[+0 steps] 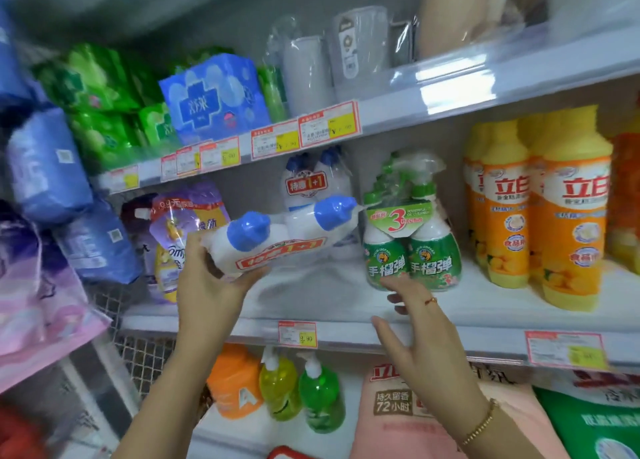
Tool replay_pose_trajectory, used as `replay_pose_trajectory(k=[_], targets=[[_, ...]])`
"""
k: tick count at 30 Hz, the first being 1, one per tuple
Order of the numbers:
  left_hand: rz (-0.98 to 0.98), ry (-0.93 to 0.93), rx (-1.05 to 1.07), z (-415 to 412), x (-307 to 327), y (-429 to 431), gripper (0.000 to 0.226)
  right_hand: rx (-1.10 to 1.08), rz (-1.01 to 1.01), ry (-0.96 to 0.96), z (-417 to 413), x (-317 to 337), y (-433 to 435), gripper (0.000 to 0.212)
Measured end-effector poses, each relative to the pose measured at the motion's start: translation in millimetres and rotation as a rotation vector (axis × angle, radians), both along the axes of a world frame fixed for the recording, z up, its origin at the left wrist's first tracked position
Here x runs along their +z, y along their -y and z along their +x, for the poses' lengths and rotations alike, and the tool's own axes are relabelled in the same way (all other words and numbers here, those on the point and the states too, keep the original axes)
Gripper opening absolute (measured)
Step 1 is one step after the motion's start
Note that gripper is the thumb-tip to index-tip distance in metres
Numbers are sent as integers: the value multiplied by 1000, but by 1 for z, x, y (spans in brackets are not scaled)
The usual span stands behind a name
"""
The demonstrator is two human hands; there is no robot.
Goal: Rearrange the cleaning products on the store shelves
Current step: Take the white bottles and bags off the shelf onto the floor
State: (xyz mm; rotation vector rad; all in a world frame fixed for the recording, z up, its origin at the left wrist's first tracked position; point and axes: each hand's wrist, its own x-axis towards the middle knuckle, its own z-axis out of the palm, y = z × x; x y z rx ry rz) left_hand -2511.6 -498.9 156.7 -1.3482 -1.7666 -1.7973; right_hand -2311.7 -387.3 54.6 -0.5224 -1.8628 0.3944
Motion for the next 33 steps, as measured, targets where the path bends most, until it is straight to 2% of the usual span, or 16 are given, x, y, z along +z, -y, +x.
replay_pose_trajectory(k=[3, 6, 8, 10, 17, 21, 23, 28, 29, 31, 33], targets=[[58, 31, -17, 23, 27, 21, 64, 30, 93, -60, 5, 10, 20, 42], [63, 131, -92, 49, 48, 31, 58, 36, 238, -87, 14, 14, 33, 60], [45, 251, -162, 72, 58, 30, 53, 14, 379, -48, 22, 15, 37, 72], [5, 370, -279, 96, 66, 23, 47, -58, 527, -13, 32, 14, 39, 74], [-176, 564, -438, 155, 73, -3, 58, -263, 810, -6, 96, 34, 24, 35], [-172, 588, -453, 161, 73, 2, 65, -302, 924, 9, 124, 58, 29, 30], [-161, 562, -468, 164, 76, 10, 66, -304, 906, -15, 130, 67, 39, 32], [-25, 533, -574, 172, 88, 28, 53, -187, 772, -93, 128, 85, 69, 35], [-10, 534, -604, 172, 88, 29, 55, -125, 628, -110, 126, 94, 75, 33], [15, 546, -657, 169, 86, 28, 50, 95, 183, -241, 124, 117, 88, 29], [12, 558, -644, 157, 81, 26, 48, 179, -47, -588, 124, 126, 87, 32]])
